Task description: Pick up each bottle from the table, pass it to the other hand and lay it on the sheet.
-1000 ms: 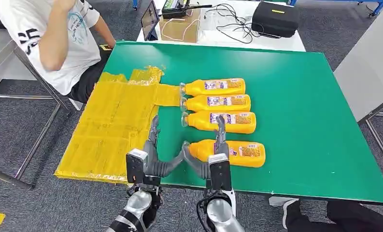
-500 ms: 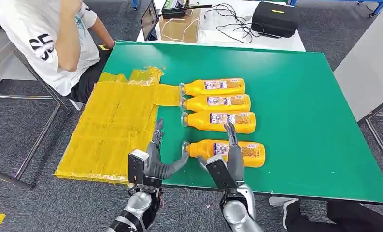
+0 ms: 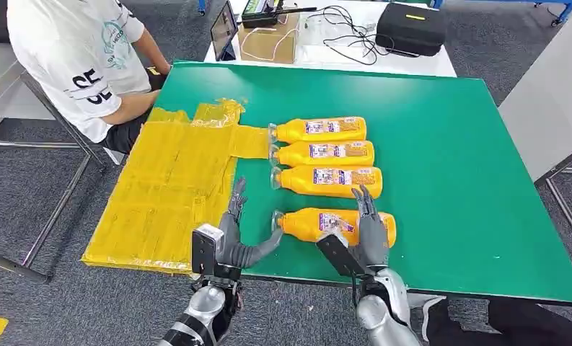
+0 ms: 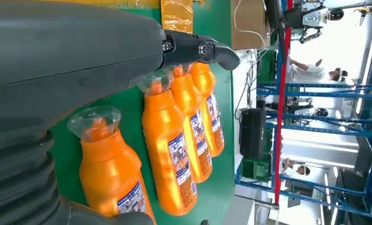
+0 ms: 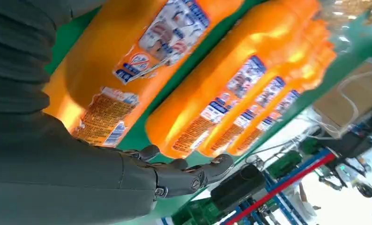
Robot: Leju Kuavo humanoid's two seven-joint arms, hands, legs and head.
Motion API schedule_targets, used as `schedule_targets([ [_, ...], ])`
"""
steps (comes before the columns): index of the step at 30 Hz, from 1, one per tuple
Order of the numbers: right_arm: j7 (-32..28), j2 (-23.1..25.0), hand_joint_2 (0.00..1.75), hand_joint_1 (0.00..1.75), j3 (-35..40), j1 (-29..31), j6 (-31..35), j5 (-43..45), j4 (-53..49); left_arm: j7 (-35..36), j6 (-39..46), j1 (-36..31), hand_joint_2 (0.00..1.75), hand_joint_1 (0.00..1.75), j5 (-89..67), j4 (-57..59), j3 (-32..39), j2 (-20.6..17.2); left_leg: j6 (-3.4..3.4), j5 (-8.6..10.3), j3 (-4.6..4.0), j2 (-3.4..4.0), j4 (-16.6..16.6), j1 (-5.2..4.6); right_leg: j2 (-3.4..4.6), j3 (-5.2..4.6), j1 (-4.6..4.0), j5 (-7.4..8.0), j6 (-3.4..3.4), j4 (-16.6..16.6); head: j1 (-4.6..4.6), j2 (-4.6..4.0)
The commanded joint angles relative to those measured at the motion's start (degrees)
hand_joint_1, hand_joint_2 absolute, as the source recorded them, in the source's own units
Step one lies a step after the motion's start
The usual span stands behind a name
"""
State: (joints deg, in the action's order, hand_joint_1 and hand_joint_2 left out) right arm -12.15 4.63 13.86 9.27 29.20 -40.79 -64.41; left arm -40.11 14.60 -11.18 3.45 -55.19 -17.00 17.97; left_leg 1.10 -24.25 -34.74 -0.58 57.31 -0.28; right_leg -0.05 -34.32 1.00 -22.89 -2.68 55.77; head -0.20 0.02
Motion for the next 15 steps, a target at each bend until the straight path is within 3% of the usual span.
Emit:
schedule_targets([
  [1, 4.4, -3.7, 1.75, 0.0, -0.2, 5.4, -3.2, -6.8, 9.9, 0.1, -1.3, -1.0, 1.75, 0.0, -1.3, 2.0, 2.1, 1.2, -0.06, -0.08, 0.2, 0.05, 0.0, 0.04, 0.02, 0.2, -0.05, -0.06, 0.08, 0.0, 0.02, 0.0],
  [8, 7.4, -5.1, 1.75, 0.0, 1.9, 10.7, -7.8, -11.1, 20.0, 0.1, -2.6, -1.8, 1.75, 0.0, -1.9, 3.6, 2.0, 1.4, -0.05, -0.06, 0.18, 0.07, 0.0, 0.04, 0.03, 0.2, -0.05, -0.03, 0.07, 0.0, 0.02, -0.02],
  [12, 7.4, -5.1, 1.75, 0.0, 1.9, 10.7, -7.8, -11.1, 20.0, 0.1, -2.6, -1.8, 1.75, 0.0, -1.9, 3.6, 2.0, 1.4, -0.06, -0.06, 0.23, 0.01, 0.0, 0.06, -0.03, 0.25, -0.06, -0.05, 0.08, -0.1, 0.02, -0.02],
  [15, 9.4, -6.0, 1.75, 0.0, 3.6, 12.7, -11.5, -13.1, 23.8, 0.1, -3.3, -1.9, 1.75, 0.0, -2.1, 3.8, 2.2, 1.4, -0.08, -0.09, 0.38, -0.02, 0.0, 0.09, -0.05, 0.42, -0.1, -0.07, 0.11, -0.1, 0.0, -0.02],
])
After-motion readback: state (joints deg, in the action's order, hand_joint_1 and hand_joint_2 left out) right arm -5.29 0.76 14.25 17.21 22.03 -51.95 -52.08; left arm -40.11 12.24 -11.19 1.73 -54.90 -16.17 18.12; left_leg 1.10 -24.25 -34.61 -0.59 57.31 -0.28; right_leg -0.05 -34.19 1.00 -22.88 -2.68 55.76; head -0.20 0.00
